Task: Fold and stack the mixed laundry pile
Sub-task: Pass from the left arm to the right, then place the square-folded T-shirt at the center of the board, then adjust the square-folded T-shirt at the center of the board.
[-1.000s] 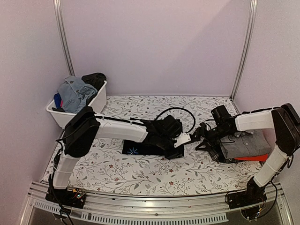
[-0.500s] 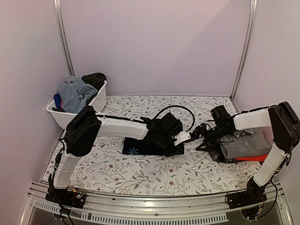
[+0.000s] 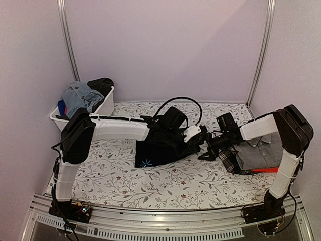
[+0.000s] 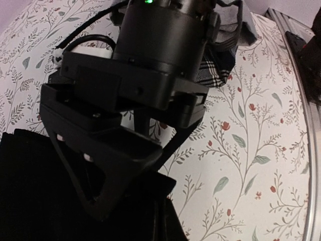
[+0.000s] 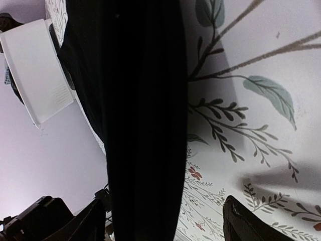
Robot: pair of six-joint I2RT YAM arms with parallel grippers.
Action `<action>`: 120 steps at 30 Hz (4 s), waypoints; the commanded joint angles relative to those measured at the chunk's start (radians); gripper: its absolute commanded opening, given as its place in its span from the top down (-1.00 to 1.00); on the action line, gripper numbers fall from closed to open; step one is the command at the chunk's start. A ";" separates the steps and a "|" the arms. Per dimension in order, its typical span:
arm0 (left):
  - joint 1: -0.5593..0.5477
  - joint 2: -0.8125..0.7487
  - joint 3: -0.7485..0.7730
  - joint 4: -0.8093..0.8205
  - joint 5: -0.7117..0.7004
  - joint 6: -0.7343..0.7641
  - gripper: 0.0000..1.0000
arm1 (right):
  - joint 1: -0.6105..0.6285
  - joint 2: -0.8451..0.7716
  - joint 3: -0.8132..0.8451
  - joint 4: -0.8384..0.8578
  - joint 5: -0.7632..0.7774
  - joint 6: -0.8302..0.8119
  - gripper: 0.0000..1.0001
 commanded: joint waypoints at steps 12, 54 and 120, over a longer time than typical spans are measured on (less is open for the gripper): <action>-0.002 -0.088 -0.042 0.050 0.054 -0.015 1.00 | 0.004 0.263 0.215 0.130 -0.031 0.140 -0.30; 0.285 -0.608 -0.595 0.165 -0.031 -0.313 -0.99 | -0.202 0.374 1.515 -1.262 1.214 -0.856 1.00; 0.089 -0.369 -0.566 -0.084 -0.247 -0.361 -0.98 | 0.187 0.518 0.865 -0.640 0.344 -0.737 0.26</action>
